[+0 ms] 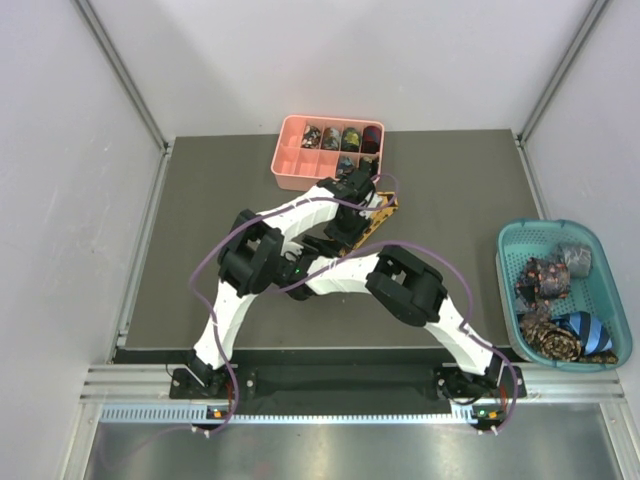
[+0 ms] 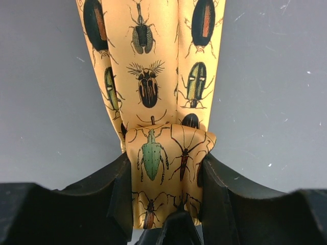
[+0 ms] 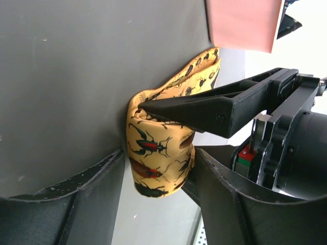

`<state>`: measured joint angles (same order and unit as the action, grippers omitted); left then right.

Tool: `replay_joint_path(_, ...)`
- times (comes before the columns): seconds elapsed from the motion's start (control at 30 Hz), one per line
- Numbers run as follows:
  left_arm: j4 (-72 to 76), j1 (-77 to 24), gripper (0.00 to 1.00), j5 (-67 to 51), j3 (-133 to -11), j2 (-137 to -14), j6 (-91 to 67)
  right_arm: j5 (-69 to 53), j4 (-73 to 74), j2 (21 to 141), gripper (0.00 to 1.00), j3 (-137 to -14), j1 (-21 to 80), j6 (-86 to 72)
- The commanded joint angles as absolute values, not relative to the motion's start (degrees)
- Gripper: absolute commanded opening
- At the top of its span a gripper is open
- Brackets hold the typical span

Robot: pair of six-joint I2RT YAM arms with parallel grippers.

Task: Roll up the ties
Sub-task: Roll the tie

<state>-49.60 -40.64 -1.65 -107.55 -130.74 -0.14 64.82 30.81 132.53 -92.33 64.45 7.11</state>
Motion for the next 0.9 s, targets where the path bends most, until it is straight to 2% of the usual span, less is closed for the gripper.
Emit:
replay_joint_path(0.0,-59.4,-41.0,0.43,-3.6,-107.4,-135.9,-1.4,62.5,31.2,134.3,0.57,-92.2,62.0,7.4)
replay_joint_path(0.13,-59.9,-41.3,0.43,-4.0,-108.4,-136.3,-1.2,61.4,31.8,135.3,0.48,-92.2,60.3,7.5)
replay_joint_path(0.27,-59.2,-41.6,0.43,-4.7,-108.6,-136.0,-1.2,61.0,32.8,135.9,0.27,-92.3,59.0,6.6)
replay_joint_path(0.37,-59.1,-41.6,0.43,-5.3,-109.2,-135.5,-1.1,60.5,33.0,135.5,0.17,-92.1,58.8,5.8)
replay_joint_path(0.53,-58.1,-41.5,0.48,-6.1,-109.7,-133.4,-1.1,58.9,33.4,134.6,0.09,-92.7,59.1,5.0)
replay_joint_path(0.63,-56.8,-41.5,0.57,-6.8,-109.7,-132.1,-1.2,58.0,34.0,133.9,0.07,-92.9,59.9,4.5)
replay_joint_path(0.7,-55.7,-41.5,0.67,-6.6,-109.8,-131.4,-1.5,57.5,34.7,133.5,0.06,-93.2,60.6,3.8)
replay_joint_path(0.77,-54.8,-41.3,0.71,-7.3,-109.9,-130.2,-1.8,56.6,36.0,133.0,0.05,-93.3,61.5,2.4)
replay_joint_path(0.8,-53.8,-41.3,0.80,-7.7,-109.8,-129.7,-2.4,56.1,36.8,132.8,0.05,-93.7,61.9,1.8)
replay_joint_path(0.87,-52.7,-41.2,0.88,-8.0,-110.0,-128.3,-2.8,55.0,38.1,132.2,0.04,-93.7,62.9,0.4)
